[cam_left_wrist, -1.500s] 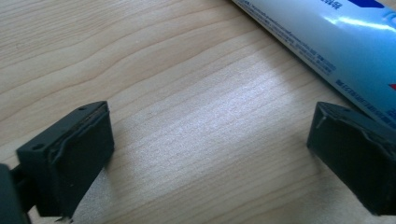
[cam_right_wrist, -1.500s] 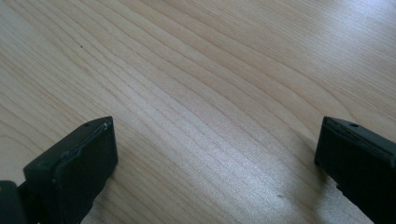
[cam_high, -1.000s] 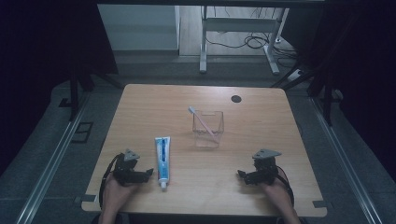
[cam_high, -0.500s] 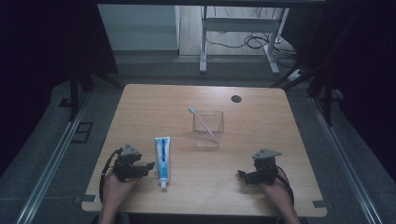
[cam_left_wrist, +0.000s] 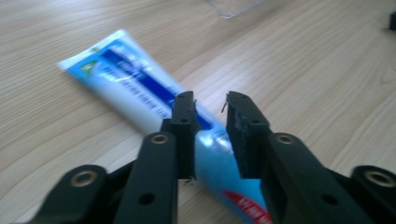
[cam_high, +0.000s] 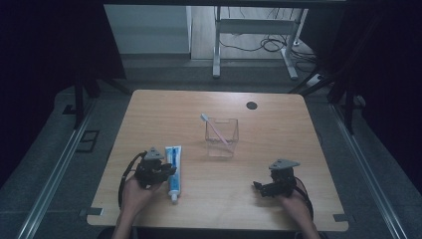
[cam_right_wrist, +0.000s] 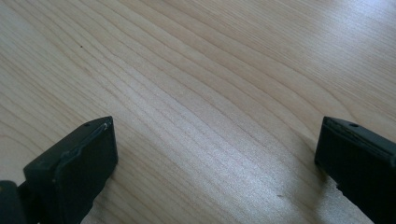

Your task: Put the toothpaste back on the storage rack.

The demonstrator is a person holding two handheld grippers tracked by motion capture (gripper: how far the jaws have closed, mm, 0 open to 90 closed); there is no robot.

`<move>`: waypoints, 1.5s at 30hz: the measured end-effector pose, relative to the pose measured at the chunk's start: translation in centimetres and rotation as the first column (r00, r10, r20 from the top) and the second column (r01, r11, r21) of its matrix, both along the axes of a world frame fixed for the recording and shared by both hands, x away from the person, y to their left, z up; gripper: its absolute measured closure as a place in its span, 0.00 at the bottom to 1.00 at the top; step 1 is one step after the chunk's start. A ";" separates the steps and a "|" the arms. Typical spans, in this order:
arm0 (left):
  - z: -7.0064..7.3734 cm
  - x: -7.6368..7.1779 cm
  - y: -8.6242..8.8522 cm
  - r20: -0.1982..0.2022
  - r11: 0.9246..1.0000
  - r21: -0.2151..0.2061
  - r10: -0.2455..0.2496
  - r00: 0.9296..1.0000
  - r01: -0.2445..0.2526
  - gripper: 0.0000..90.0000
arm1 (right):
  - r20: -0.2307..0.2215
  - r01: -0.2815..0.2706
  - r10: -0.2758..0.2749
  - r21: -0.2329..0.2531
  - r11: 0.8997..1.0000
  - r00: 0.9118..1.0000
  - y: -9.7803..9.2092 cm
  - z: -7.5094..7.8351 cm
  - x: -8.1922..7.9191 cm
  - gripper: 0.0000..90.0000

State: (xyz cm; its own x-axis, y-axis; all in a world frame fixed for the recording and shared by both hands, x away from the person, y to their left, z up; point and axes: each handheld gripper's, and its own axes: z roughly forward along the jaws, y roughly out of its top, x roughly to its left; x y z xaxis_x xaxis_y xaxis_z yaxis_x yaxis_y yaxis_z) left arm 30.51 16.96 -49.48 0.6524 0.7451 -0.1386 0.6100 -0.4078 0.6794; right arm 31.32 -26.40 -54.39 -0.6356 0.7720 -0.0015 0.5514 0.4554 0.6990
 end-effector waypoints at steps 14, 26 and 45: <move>-1.2 -0.1 -2.5 -0.058 0.996 0.041 -0.078 0.995 0.081 0.94 | 0.000 -0.001 0.001 0.000 1.000 1.000 0.0 0.0 0.0 0.00; -1.5 -0.7 -1.9 -0.071 0.993 0.070 -0.088 0.994 0.093 0.96 | 0.000 -0.001 0.001 0.001 1.000 1.000 0.0 0.0 0.0 0.00; -1.6 -1.0 0.5 -0.096 0.985 0.149 -0.076 0.992 0.090 0.93 | -0.001 0.000 0.000 0.000 1.000 1.000 0.0 0.0 0.0 0.00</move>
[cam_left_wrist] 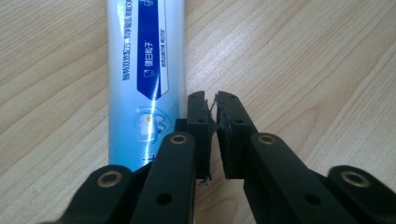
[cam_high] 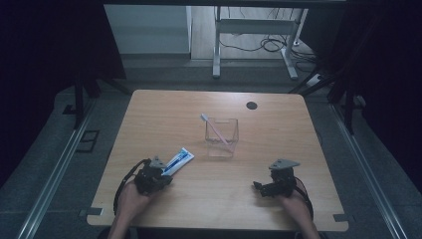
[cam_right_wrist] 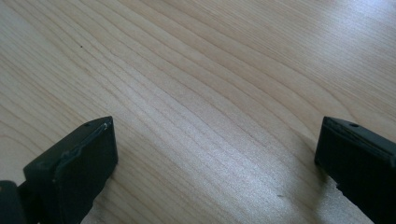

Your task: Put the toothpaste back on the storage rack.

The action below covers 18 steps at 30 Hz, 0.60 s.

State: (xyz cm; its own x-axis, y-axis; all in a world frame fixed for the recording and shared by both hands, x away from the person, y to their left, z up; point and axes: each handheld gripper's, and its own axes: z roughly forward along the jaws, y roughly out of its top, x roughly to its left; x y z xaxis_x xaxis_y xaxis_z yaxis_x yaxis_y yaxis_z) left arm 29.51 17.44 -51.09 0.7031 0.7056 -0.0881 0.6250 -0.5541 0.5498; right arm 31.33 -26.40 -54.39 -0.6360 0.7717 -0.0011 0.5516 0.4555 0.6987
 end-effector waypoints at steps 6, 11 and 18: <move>1.0 0.3 -0.1 0.011 1.000 -0.012 -0.013 1.000 0.014 0.80 | 0.000 0.000 0.000 0.000 1.000 1.000 0.0 0.0 0.0 0.00; 2.0 1.1 0.1 0.015 1.000 -0.007 0.000 1.000 0.000 0.65 | 0.000 -0.001 0.001 0.000 1.000 1.000 0.0 0.0 0.0 0.00; 2.4 2.8 0.2 -0.039 0.999 0.036 0.033 0.999 -0.031 0.48 | 0.000 0.000 0.000 0.000 1.000 1.000 0.0 0.0 0.0 0.00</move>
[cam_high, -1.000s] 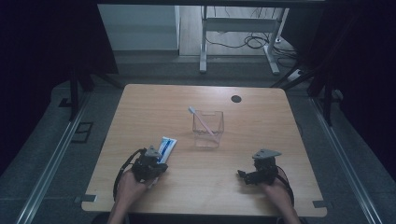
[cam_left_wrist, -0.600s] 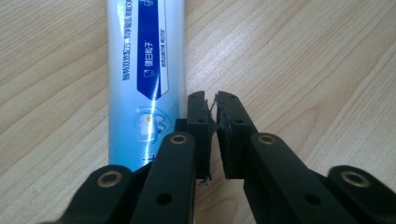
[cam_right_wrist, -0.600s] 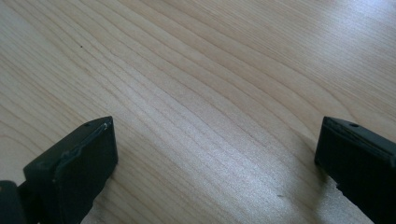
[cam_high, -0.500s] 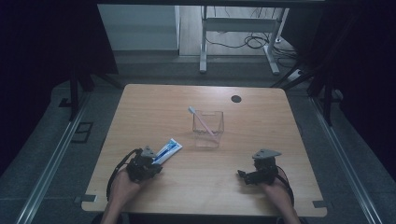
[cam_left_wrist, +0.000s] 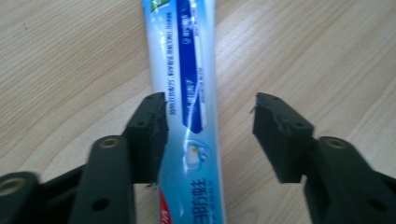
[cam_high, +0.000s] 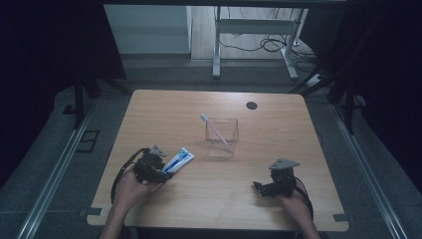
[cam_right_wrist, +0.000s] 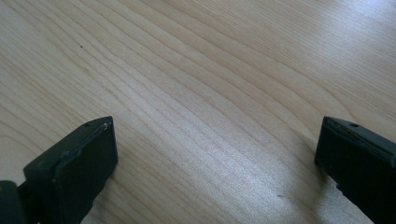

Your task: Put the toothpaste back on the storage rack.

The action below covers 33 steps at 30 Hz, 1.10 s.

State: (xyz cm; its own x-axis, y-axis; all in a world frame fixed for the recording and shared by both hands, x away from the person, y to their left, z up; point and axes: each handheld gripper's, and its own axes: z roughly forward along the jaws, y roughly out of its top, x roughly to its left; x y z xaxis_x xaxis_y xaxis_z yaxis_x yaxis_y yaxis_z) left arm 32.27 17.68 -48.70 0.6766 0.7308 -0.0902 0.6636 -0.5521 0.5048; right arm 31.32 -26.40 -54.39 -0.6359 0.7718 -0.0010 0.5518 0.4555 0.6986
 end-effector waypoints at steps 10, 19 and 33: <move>-0.3 2.6 -1.3 -0.086 0.998 0.058 -0.004 0.996 0.009 0.33 | -0.004 0.001 -0.001 -0.001 1.000 1.000 0.0 0.0 0.0 0.00; -1.0 4.1 -2.5 -0.140 0.990 0.135 -0.031 0.990 0.050 0.29 | -0.002 -0.001 0.001 -0.001 1.000 1.000 0.0 0.0 0.0 0.00; -1.6 5.8 -4.2 -0.240 0.958 0.267 -0.035 0.970 0.101 0.41 | -0.002 0.000 0.000 -0.002 1.000 1.000 0.0 0.0 0.0 0.00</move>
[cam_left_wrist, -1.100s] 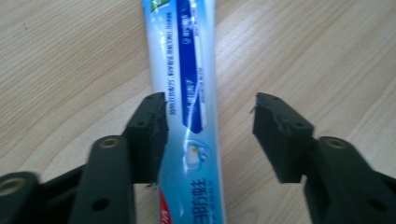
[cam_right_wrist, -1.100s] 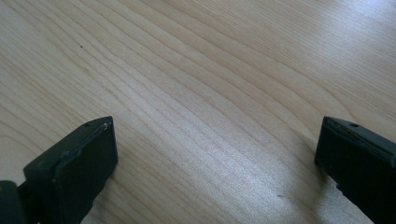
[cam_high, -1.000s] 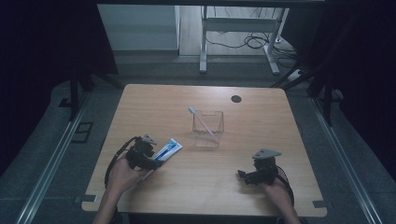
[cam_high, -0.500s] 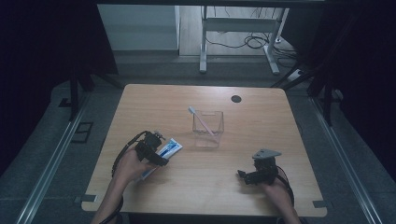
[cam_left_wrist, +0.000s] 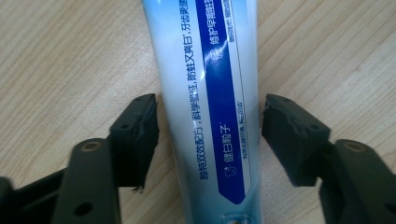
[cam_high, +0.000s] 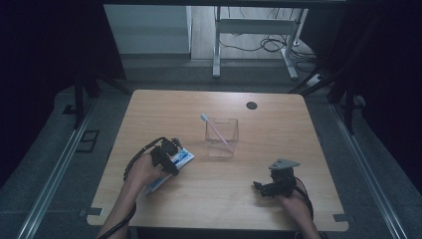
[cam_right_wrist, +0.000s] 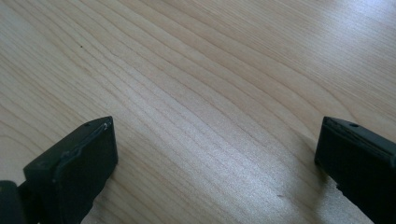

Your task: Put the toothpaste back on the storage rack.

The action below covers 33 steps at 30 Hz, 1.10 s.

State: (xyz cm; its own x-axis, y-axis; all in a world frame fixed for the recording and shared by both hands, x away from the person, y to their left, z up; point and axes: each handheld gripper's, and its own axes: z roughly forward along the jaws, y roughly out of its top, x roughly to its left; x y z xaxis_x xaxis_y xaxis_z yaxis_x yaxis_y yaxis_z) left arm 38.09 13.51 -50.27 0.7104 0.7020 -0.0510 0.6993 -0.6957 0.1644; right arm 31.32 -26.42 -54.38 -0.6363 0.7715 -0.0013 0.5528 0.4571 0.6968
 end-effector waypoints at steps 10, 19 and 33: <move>0.0 0.8 -0.8 -0.055 0.998 0.061 0.001 0.998 0.002 0.52 | 0.000 0.000 0.000 0.000 1.000 1.000 0.0 0.0 0.0 0.00; 0.5 1.0 -0.7 -0.085 0.999 0.049 0.014 0.996 -0.010 0.69 | 0.000 -0.001 0.001 0.000 1.000 1.000 0.0 0.0 0.0 0.00; 1.2 0.4 0.8 -0.055 0.998 -0.067 0.012 0.998 -0.016 0.80 | 0.000 0.000 0.000 -0.001 1.000 1.000 0.0 0.0 0.0 0.00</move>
State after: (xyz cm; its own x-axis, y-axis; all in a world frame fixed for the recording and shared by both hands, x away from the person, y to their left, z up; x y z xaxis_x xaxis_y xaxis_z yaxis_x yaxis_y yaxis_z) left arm 38.47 14.32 -49.04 0.6954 0.7055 -0.1368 0.7181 -0.6745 0.1714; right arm 31.31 -26.41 -54.38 -0.6361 0.7716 -0.0016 0.5530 0.4574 0.6964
